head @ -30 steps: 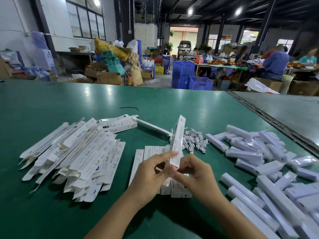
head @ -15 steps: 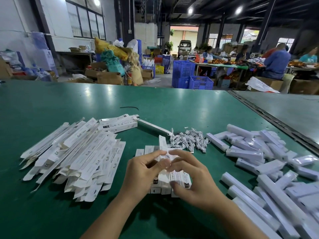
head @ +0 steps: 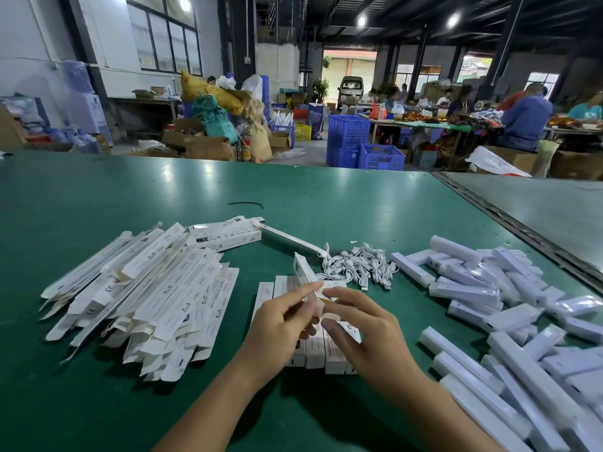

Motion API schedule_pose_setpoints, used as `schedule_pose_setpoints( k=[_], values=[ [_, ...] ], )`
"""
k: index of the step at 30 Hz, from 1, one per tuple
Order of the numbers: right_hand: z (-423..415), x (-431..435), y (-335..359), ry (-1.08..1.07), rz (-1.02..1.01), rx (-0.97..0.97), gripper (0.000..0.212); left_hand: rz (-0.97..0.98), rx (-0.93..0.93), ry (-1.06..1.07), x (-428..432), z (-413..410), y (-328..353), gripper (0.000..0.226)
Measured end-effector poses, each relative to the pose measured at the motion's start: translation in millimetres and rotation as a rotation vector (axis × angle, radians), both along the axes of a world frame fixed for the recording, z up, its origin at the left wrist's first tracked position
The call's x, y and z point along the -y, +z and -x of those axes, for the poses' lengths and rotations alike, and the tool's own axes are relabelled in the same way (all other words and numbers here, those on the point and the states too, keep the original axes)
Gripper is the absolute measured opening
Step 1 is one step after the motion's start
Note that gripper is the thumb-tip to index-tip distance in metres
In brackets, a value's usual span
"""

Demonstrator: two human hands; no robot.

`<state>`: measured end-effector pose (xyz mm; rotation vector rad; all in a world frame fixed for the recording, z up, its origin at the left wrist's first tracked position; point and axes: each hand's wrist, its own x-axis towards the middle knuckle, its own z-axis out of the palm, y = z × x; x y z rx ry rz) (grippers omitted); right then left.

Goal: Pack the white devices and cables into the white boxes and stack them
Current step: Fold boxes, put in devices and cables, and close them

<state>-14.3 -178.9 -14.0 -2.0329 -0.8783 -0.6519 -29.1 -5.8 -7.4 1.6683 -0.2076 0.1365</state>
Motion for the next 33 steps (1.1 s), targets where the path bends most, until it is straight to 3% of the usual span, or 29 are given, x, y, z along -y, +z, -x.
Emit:
schedule_pose_setpoints(
  k=[8, 17, 33],
  values=[
    [-0.5, 0.7, -0.9, -0.040, -0.157, -0.108, 0.020, 0.014, 0.032, 0.030, -0.3, 0.0, 0.4, 0.026],
    [-5.2, 0.0, -3.4, -0.098, -0.131, 0.106, 0.017, 0.055, -0.070, -0.002, 0.5, -1.3, -0.7, 0.032],
    [-4.1, 1.4, 0.1, -0.077, -0.117, 0.089, 0.014, 0.065, -0.064, -0.043, 2.3, -0.2, -0.9, 0.035]
  ],
)
